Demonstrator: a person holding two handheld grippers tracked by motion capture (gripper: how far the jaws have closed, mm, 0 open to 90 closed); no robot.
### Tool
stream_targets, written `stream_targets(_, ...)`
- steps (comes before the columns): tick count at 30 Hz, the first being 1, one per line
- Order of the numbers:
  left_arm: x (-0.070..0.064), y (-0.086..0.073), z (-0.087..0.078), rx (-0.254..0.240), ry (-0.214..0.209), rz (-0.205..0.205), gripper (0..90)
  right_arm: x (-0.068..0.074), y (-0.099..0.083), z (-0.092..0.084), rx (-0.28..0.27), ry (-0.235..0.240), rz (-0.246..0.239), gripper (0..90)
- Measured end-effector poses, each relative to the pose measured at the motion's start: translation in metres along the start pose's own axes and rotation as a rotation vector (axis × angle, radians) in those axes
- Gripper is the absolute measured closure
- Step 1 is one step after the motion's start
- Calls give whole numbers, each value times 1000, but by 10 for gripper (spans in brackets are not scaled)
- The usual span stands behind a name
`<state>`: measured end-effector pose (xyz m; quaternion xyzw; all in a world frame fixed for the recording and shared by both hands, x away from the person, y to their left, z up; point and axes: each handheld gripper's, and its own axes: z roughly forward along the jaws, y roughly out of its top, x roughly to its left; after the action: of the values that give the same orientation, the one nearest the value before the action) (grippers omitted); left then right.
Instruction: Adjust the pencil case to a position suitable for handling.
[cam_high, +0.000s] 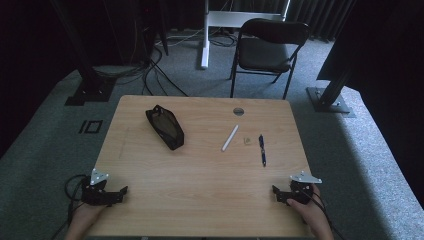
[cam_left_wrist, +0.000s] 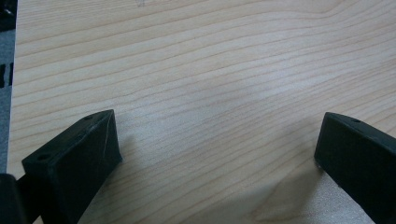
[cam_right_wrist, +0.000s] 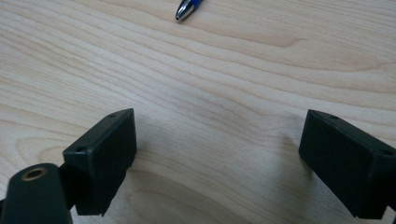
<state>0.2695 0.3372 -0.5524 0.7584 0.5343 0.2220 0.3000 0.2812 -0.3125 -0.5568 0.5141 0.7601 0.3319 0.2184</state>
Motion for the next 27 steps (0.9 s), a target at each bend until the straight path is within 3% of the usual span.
stream_targets(27, -1, 0, 0, -1, -4, 2, 1, 4, 7, 3, -9, -16, 6, 127)
